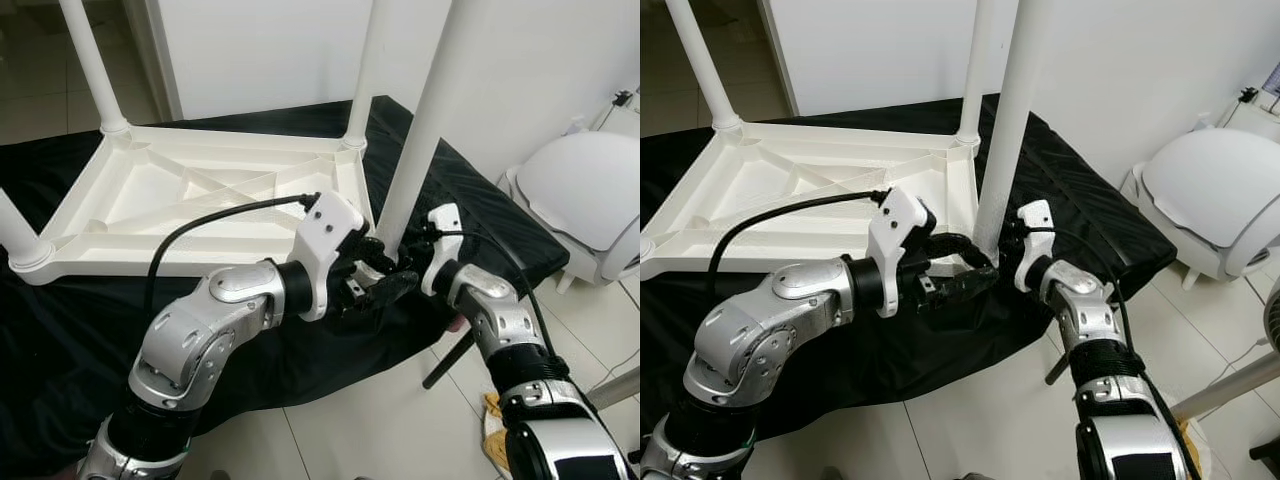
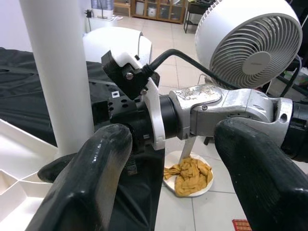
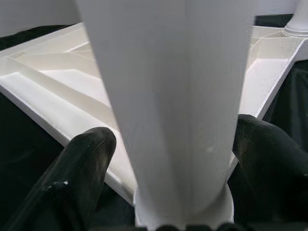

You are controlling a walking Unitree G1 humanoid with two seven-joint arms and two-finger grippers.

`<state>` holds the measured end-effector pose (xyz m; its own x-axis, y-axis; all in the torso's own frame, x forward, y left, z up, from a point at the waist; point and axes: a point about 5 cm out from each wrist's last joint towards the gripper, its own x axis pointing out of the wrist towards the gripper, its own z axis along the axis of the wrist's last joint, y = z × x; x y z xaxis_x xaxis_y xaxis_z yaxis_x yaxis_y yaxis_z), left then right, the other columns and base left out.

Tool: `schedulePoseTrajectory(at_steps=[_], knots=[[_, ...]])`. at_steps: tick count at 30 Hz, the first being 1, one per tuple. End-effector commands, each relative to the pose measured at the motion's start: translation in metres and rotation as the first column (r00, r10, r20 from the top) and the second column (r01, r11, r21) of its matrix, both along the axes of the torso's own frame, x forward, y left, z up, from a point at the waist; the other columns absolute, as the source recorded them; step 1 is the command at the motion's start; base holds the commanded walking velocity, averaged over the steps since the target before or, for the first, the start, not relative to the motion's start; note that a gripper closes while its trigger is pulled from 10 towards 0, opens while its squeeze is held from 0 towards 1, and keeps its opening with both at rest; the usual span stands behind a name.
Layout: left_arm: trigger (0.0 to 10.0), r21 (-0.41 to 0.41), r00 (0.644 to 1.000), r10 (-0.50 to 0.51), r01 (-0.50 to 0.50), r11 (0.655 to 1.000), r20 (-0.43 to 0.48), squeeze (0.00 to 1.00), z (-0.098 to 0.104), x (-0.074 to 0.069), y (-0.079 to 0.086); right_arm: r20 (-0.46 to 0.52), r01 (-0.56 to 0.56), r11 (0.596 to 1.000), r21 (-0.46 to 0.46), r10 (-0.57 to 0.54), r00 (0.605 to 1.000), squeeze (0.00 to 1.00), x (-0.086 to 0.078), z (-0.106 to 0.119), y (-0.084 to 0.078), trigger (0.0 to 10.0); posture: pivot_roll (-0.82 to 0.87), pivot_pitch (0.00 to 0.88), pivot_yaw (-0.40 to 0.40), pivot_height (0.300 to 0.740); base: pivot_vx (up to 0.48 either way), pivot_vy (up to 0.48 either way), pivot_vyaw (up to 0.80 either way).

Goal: Building children table

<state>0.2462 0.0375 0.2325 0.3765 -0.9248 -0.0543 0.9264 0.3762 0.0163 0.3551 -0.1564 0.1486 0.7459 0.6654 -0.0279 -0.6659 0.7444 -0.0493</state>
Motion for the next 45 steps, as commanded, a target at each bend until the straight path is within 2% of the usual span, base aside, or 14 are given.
schedulePoseTrajectory(at_steps=[1, 6, 7, 8, 9, 19, 24, 28, 34, 41, 42, 43, 44, 45], knots=[[10.0, -0.001, 1.000, 0.007, -0.007, 1.000, 0.008, 0.00, 0.001, -0.001, -0.002, 0.007, -0.006, 1.000, -0.021, 0.006, 1.000, 0.00, 0.001, -0.001, 0.002, 10.0, -0.04, 0.005, -0.048, 0.740, 0.000, 0.000, 0.00], [10.0, 0.000, 1.000, 0.009, -0.009, 1.000, 0.009, 0.00, 0.001, -0.001, -0.001, 0.013, -0.048, 0.998, -0.049, 0.048, 0.999, 0.00, 0.006, -0.001, 0.011, 10.0, -0.04, 0.012, -0.048, 0.740, 0.000, 0.000, 0.00], [10.0, 0.000, 1.000, 0.010, -0.010, 1.000, 0.010, 0.00, 0.002, -0.001, -0.001, 0.006, -0.063, 0.996, -0.060, 0.063, 0.998, 0.00, 0.005, -0.003, 0.012, 3.1, -0.04, 0.016, -0.047, 0.740, 0.000, 0.000, 0.00], [10.0, 0.000, 1.000, 0.010, -0.010, 1.000, 0.010, 0.00, 0.002, -0.001, -0.001, 0.006, -0.063, 0.996, -0.060, 0.063, 0.998, 0.00, 0.005, -0.003, 0.012, 3.1, -0.04, 0.016, -0.047, 0.740, 0.000, 0.000, 0.00], [10.0, 0.000, 1.000, 0.012, -0.011, 1.000, 0.011, 0.00, 0.002, -0.001, -0.001, -0.003, -0.079, 0.994, -0.070, 0.079, 0.997, 0.00, 0.004, -0.006, 0.012, 0.0, -0.03, 0.022, -0.048, 0.740, 0.000, 0.000, 0.00], [10.0, -0.008, 1.000, 0.025, -0.024, 1.000, 0.011, 0.00, 0.004, 0.000, -0.001, -0.027, -0.122, 0.989, -0.079, 0.120, 0.992, 0.00, -0.001, -0.015, 0.008, 0.0, -0.04, 0.034, -0.051, 0.740, 0.000, 0.000, 0.00], [10.0, -0.011, 1.000, 0.028, -0.028, 1.000, 0.012, 0.00, 0.004, 0.000, -0.001, -0.022, -0.049, 0.999, 0.012, 0.049, 0.999, 0.00, -0.002, -0.014, 0.010, 0.0, -0.04, 0.039, -0.056, 0.740, 0.000, 0.000, 0.00], [10.0, -0.012, 1.000, 0.029, -0.029, 1.000, 0.012, 0.00, 0.004, 0.000, -0.001, -0.024, -0.024, 0.999, 0.026, 0.025, 0.999, 0.00, -0.002, -0.014, 0.011, 0.0, -0.04, 0.039, -0.056, 0.740, 0.000, 0.000, 0.00], [10.0, -0.012, 0.999, 0.052, -0.052, 0.999, 0.007, 0.00, 0.002, 0.004, 0.003, -0.021, 0.182, 0.978, 0.097, -0.181, 0.983, 0.00, -0.005, -0.014, 0.014, 0.0, -0.05, 0.045, -0.059, 0.740, 0.000, 0.000, 0.00], [10.0, -0.016, 0.999, 0.039, -0.039, 0.999, 0.001, 0.00, 0.002, 0.002, 0.001, -0.040, 0.253, 0.959, 0.129, -0.250, 0.967, 0.00, -0.010, -0.014, 0.019, 0.0, -0.05, 0.046, -0.058, 0.740, 0.000, 0.000, 0.00], [10.0, -0.017, 1.000, 0.030, -0.030, 0.999, -0.003, 0.00, 0.001, 0.000, -0.001, -0.064, 0.315, 0.938, 0.147, -0.308, 0.949, 0.00, -0.012, -0.015, 0.023, 0.0, -0.06, 0.048, -0.056, 0.740, 0.000, 0.000, 0.00], [10.0, -0.019, 1.000, 0.019, -0.020, 1.000, -0.009, 0.00, 0.000, -0.002, -0.004, -0.101, 0.444, 0.880, 0.169, -0.433, 0.896, 0.00, -0.017, -0.014, 0.029, 0.0, -0.06, 0.047, -0.054, 0.740, 0.000, 0.000, 0.00], [10.0, -0.019, 1.000, 0.019, -0.020, 1.000, -0.009, 0.00, 0.000, -0.002, -0.004, -0.101, 0.444, 0.880, 0.169, -0.433, 0.896, 0.00, -0.017, -0.014, 0.029, 0.0, -0.06, 0.047, -0.054, 0.740, 0.000, 0.000, 0.00], [10.0, -0.021, 1.000, 0.014, -0.014, 1.000, -0.010, 0.00, 0.000, -0.002, -0.004, -0.115, 0.487, 0.855, 0.178, -0.474, 0.873, 0.00, -0.019, -0.014, 0.034, 0.0, -0.06, 0.046, -0.053, 0.740, 0.000, 0.000, 0.00]])
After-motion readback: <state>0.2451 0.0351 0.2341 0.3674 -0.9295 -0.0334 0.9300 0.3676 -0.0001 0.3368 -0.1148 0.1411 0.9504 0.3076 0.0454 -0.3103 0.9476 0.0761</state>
